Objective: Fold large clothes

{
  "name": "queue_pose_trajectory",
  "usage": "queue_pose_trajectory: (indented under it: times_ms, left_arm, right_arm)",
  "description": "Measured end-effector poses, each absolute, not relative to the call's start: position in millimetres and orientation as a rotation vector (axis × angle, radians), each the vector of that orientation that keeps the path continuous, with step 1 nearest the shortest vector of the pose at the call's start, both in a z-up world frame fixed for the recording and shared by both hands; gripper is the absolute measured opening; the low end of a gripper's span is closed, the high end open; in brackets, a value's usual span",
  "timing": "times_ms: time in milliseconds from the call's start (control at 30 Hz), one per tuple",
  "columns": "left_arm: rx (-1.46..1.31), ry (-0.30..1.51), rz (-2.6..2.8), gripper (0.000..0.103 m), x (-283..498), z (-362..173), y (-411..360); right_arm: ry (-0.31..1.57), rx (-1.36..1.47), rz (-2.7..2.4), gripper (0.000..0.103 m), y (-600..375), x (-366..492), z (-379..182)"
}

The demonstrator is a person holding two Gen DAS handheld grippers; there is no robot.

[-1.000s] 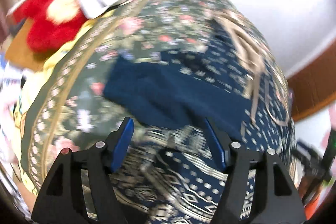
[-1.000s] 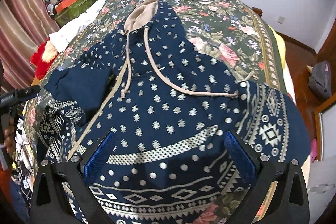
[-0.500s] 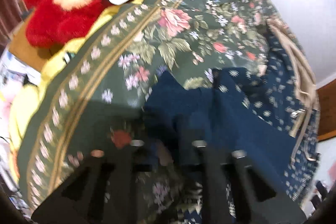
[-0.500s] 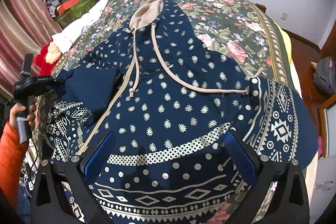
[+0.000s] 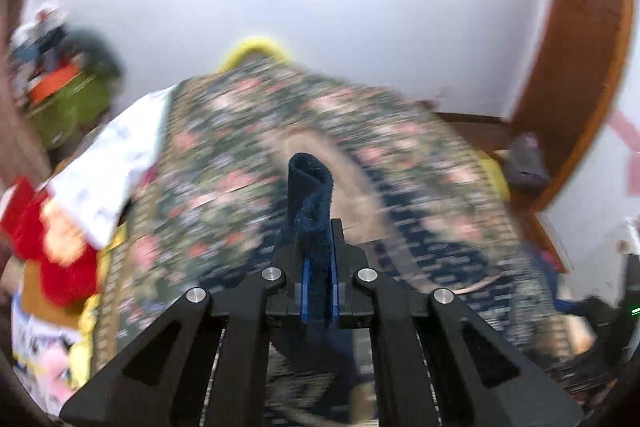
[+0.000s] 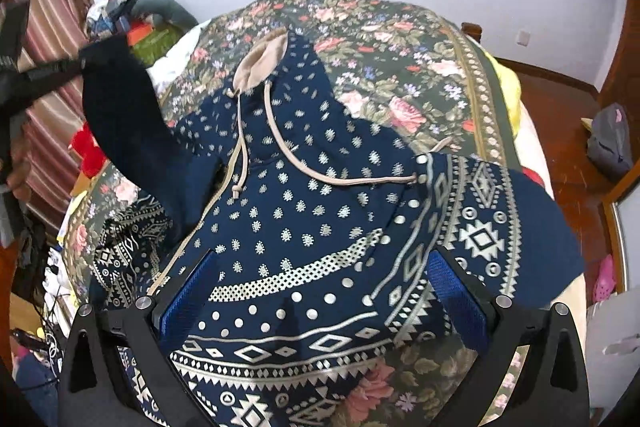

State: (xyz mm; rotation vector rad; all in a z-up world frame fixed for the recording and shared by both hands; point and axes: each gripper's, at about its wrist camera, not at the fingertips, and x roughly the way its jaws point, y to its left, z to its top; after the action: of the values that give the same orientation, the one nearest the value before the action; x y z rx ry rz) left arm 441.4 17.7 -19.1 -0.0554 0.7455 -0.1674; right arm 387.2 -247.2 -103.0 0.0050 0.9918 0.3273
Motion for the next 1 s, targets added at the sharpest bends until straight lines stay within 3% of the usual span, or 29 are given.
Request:
queue_pose_trajectory:
  times_ms: [233, 500, 567, 633, 767, 833, 1000]
  left_arm:
    - [0.029, 0.783, -0.433, 0.006, 436.4, -19.4, -110.0]
    - [0.084, 1.083, -0.584, 0.007, 439.7, -122.6, -206.0]
    - [0.118, 1.136, -0.579, 0.014, 438.0, -138.5, -217.1]
    - [0.146, 1.186, -0.581, 0.033, 437.8, -143.3, -221.6]
    - [0.139, 1.127, -0.595, 0.046, 427.9, -117.1, -203.6]
    - [0.114, 1.064, -0.561, 0.065, 421.4, -95.1, -178.9]
    - [0.036, 0.967, -0.419, 0.074, 422.4, -62.7, -91.1]
  right_arm:
    - [0.946, 0.055, 0.277, 0.103, -294.7, 372.6, -84.0]
    - [0.963, 0.128, 0.208, 0.103, -351.0, 361.1, -86.3]
    - [0.978, 0.135, 0.189, 0.103, -359.8, 360.3, -90.9]
    - [0.996, 0.143, 0.172, 0.103, -366.7, 361.5, -96.6]
    - [1.018, 0.174, 0.175, 0.103, -371.0, 367.3, -104.9]
    - [1.023, 0.198, 0.193, 0.103, -368.5, 371.6, -107.8]
    - [1.037, 0.245, 0.232, 0.103, -350.6, 383.4, -114.4]
